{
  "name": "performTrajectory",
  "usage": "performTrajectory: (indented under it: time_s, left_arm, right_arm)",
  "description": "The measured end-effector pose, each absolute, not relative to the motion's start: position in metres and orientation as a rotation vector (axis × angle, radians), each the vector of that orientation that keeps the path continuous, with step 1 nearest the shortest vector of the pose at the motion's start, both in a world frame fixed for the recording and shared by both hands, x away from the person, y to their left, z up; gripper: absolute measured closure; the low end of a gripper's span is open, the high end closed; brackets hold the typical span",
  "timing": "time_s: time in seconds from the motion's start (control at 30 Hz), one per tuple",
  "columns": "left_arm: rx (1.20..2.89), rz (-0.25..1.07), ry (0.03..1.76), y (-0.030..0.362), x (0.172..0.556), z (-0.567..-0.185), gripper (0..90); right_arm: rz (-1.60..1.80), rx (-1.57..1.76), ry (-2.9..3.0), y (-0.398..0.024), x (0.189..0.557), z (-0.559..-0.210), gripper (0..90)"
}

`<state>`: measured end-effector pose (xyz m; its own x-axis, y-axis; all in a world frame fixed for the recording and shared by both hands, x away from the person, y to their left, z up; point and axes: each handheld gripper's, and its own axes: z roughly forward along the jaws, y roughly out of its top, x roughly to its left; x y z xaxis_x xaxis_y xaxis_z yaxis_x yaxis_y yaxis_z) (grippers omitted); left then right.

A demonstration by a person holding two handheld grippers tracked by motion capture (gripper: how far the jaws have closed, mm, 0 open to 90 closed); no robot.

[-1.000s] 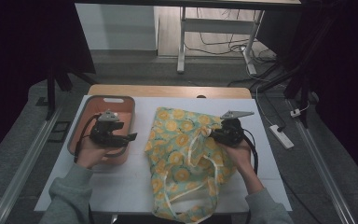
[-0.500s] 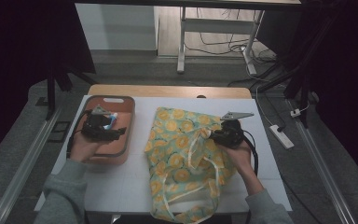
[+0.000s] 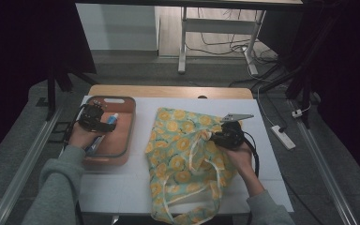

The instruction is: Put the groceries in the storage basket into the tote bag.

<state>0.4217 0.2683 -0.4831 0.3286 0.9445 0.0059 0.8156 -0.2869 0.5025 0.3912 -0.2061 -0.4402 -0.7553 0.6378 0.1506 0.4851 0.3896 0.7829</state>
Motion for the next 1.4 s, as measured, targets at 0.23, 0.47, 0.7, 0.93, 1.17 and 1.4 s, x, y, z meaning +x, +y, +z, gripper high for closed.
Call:
performTrajectory:
  time_s: [0.23, 0.47, 0.7, 0.93, 1.17, 1.4]
  left_arm:
    - [2.26, 0.407, 1.611, 0.265, 0.431, -0.497, 27.5]
    - [2.317, 0.319, 1.663, 0.263, 0.438, -0.511, 40.5]
    - [2.305, 0.349, 1.712, 0.263, 0.438, -0.509, 58.1]
    - [2.283, 0.373, 1.735, 0.266, 0.438, -0.505, 73.1]
    - [2.175, 0.293, 1.676, 0.278, 0.434, -0.497, 75.0]
    - [2.015, 0.364, 1.477, 0.284, 0.41, -0.448, 75.1]
  right_arm:
    - [1.295, 1.01, 2.481, -0.205, 0.391, -0.443, 88.5]
    - [1.299, 1.013, 2.481, -0.205, 0.391, -0.443, 88.4]
    - [1.301, 1.012, 2.479, -0.205, 0.391, -0.442, 88.4]
    - [1.306, 1.009, 2.476, -0.206, 0.391, -0.442, 88.4]
    - [1.322, 1.023, 2.465, -0.209, 0.392, -0.442, 88.4]
    - [1.334, 1.022, 2.461, -0.209, 0.392, -0.441, 88.4]
